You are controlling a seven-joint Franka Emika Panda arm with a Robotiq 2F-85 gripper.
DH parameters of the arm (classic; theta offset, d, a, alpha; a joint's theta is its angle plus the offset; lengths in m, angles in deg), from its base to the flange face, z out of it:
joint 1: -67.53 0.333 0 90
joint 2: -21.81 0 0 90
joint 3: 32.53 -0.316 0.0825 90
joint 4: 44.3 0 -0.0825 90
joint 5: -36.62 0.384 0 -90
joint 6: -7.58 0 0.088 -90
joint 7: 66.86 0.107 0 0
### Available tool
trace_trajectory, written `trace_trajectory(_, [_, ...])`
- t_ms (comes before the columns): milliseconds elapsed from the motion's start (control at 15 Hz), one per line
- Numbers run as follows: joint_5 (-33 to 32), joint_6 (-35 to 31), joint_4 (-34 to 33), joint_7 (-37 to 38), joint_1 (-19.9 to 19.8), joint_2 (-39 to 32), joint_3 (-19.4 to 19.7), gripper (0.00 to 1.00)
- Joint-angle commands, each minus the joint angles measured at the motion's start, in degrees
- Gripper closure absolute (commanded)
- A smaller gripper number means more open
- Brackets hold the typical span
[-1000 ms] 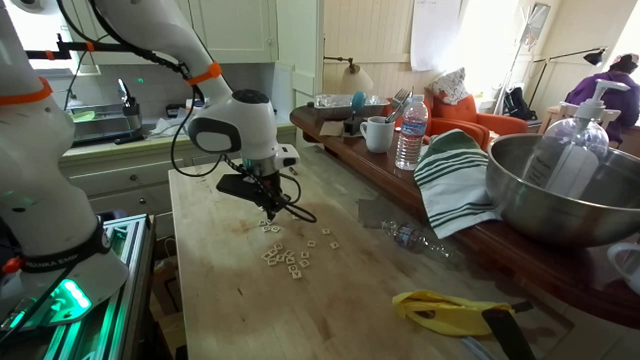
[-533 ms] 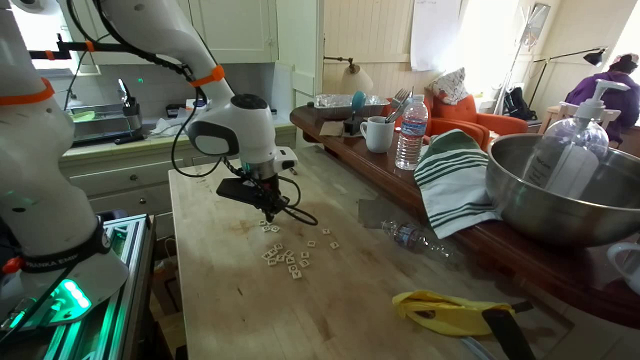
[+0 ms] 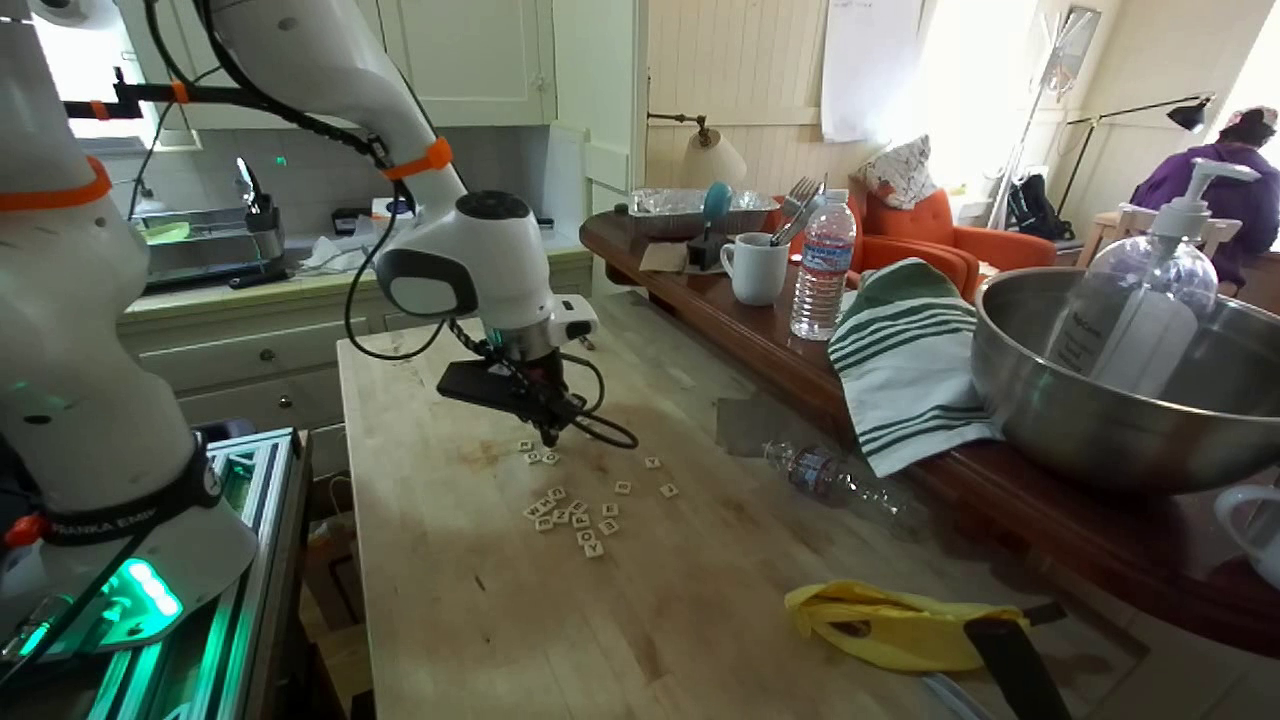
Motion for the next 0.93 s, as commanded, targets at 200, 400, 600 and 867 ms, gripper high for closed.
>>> trace_trajectory(200, [4.78,-5.97,-0.81,2.42,-0.52,-3.92,-0.24,1.0])
trace_trajectory(400, [6.1,-6.81,-1.26,6.68,-0.48,-4.9,0.18,1.0])
trace_trajectory(600, [7.28,-6.37,-1.93,12.17,-0.64,-5.39,0.8,1.0])
trace_trajectory(867, [6.05,-6.19,-1.53,20.38,-0.49,-5.73,2.43,1.0])
